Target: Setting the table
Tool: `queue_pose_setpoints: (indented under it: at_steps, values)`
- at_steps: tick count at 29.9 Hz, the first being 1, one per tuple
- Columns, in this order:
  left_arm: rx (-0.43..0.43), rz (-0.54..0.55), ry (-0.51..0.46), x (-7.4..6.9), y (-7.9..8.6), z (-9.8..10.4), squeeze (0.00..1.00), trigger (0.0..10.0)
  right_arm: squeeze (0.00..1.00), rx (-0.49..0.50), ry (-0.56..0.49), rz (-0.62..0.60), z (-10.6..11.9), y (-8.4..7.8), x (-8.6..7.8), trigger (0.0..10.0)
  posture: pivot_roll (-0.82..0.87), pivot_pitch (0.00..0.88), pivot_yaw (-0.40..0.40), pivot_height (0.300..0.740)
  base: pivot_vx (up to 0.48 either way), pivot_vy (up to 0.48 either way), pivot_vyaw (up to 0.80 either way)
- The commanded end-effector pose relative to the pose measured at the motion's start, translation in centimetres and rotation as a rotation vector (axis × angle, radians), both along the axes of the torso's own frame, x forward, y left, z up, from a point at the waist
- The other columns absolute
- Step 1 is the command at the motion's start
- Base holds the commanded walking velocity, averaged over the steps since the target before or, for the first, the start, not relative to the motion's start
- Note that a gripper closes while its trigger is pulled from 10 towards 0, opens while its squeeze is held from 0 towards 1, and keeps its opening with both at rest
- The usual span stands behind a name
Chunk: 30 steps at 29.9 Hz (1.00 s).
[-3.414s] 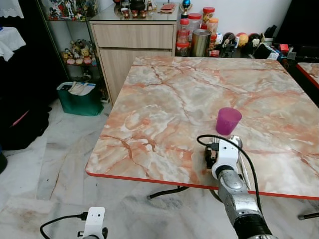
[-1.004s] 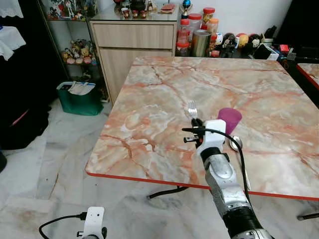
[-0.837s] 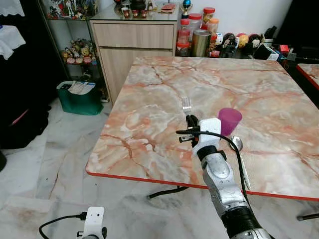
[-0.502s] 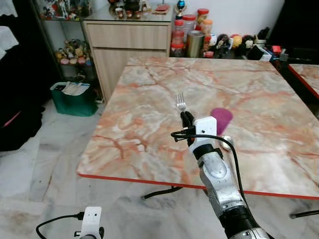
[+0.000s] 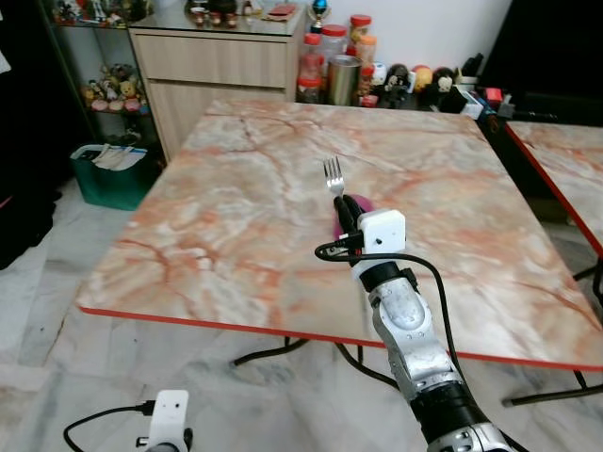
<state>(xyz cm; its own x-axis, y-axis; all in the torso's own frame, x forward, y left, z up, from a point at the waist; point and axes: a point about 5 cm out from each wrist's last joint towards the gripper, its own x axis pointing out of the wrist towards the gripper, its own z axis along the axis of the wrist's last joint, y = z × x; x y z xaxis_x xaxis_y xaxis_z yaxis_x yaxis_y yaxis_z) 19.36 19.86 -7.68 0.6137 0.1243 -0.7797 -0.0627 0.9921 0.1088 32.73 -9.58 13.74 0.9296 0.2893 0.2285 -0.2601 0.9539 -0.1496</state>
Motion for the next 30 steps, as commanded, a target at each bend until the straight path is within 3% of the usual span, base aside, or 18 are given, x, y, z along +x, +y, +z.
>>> queue_pose_setpoints:
  at_steps: [1, 30]
  values:
    - [-0.004, 0.000, 0.008, -0.24, -0.09, -0.14, 0.00, 10.0, 0.00, 0.014, -0.030, -0.003, 0.74, 0.06, 0.07, 10.0, -0.02, 0.000, -0.017, 0.719, 0.000, -0.480, 0.00]
    - [-0.004, -0.001, 0.007, -0.26, -0.12, -0.16, 0.00, 10.0, 0.00, 0.004, -0.018, -0.008, 0.33, 0.04, 0.04, 10.0, -0.03, 0.000, -0.014, 0.719, 0.000, -0.480, 0.00]
